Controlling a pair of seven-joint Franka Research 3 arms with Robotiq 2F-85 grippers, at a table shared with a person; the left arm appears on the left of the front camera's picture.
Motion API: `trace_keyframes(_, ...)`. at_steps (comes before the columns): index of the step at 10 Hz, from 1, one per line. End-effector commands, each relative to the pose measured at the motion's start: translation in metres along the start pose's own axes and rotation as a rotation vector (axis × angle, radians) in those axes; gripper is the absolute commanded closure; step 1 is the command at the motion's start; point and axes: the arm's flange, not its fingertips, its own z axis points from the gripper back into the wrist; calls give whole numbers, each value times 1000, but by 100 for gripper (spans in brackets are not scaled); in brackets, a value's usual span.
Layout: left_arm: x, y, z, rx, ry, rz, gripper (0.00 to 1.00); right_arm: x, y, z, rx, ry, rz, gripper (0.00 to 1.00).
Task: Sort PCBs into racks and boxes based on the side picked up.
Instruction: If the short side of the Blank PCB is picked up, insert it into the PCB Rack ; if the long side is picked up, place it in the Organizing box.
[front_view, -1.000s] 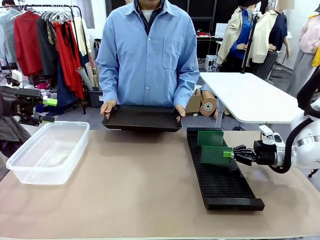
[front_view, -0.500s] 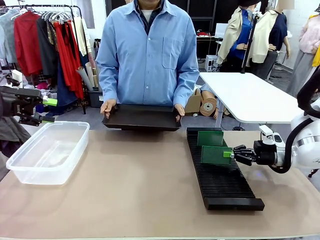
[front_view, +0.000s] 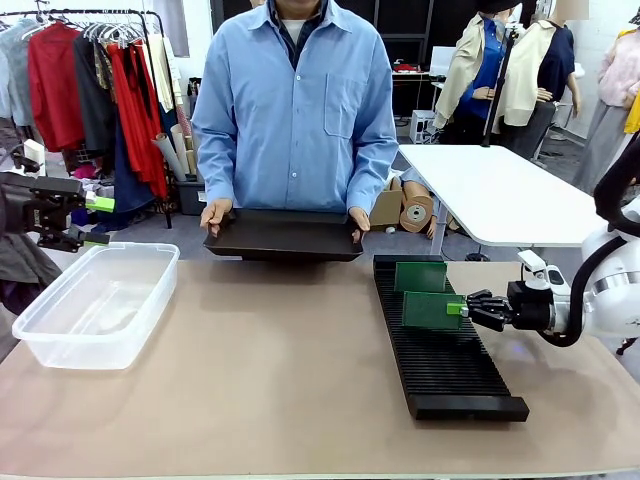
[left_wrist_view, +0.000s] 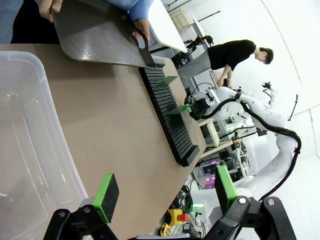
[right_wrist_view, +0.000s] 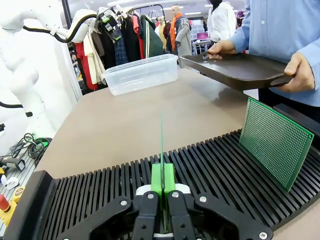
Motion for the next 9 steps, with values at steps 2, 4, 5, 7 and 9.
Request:
trace_keyframes(2,-1,-2,1,-3,-1,-2,0,3,-4,0,19,14,1,100)
trace_keyframes(4,-1,-2,1,-3,-1,-2,0,5,-7,0,43,17,6,100)
trace_keyframes(5,-1,-2,1,-3,-1,-2,0,6,-10,0,58,20,7,100)
trace_keyframes(7,-1,-2,1,-3,-1,-2,0,6,-13,0,62,24,4,100)
trace_keyframes(9,-1,-2,1,-3,-1,-2,0,4,-18,-2,72,26,-6,100)
